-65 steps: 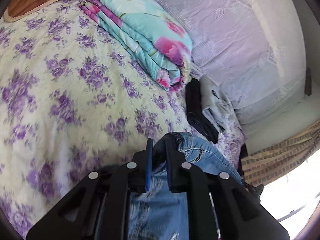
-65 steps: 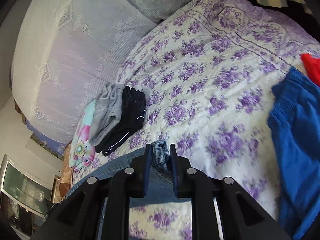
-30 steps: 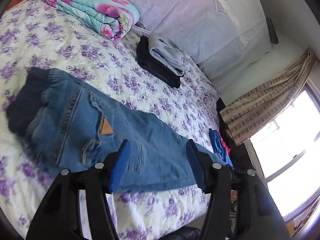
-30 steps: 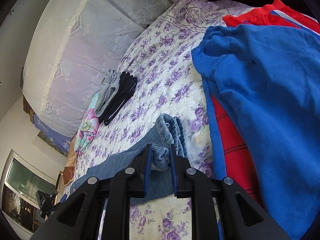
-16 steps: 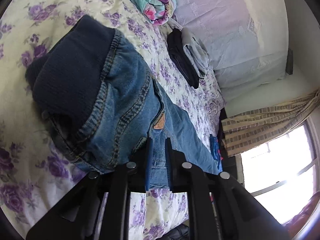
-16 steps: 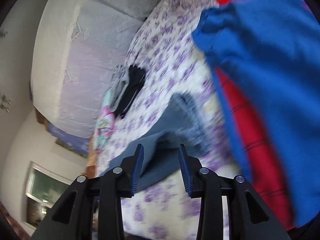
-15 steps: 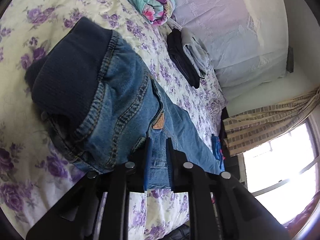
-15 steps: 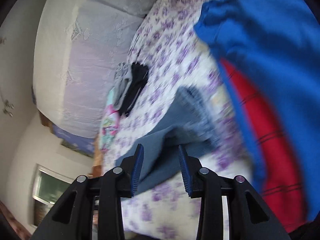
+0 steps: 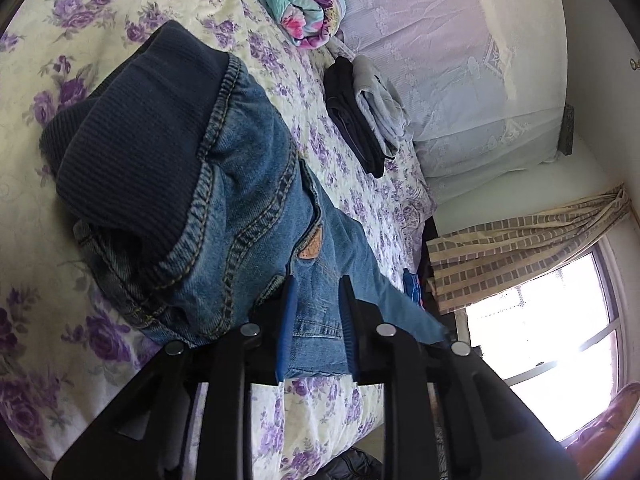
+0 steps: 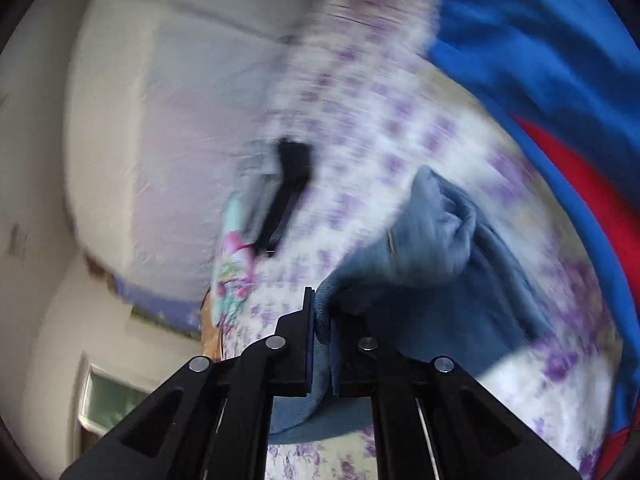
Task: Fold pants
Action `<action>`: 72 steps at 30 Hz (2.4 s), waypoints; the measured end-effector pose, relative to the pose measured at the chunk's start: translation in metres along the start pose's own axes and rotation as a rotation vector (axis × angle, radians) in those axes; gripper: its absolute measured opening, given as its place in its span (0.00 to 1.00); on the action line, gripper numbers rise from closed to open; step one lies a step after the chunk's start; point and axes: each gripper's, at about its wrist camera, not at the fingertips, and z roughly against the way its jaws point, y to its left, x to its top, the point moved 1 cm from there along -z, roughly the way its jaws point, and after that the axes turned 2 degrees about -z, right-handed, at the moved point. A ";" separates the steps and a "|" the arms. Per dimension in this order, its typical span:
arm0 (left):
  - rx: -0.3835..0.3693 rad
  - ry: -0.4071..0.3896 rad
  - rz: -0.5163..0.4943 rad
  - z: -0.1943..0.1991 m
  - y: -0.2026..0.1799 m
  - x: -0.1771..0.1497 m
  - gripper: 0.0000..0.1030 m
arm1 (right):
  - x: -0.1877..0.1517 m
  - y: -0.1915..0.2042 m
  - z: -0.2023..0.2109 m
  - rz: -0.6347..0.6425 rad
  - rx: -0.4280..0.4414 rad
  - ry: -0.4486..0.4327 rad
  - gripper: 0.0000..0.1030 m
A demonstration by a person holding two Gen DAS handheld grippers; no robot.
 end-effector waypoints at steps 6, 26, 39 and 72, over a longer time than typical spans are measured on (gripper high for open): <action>-0.026 0.013 0.015 0.002 0.005 0.001 0.20 | -0.026 -0.090 0.002 -0.152 -0.204 0.130 0.05; 0.127 0.138 -0.269 -0.055 -0.063 -0.023 0.55 | 0.000 -0.027 0.035 0.092 -0.350 0.033 0.42; 0.125 0.153 -0.146 -0.039 -0.015 -0.018 0.02 | -0.004 -0.084 0.009 -0.028 -0.259 0.128 0.00; 0.296 -0.026 -0.641 -0.097 -0.122 -0.046 0.91 | -0.055 0.131 -0.218 0.442 0.104 0.691 0.86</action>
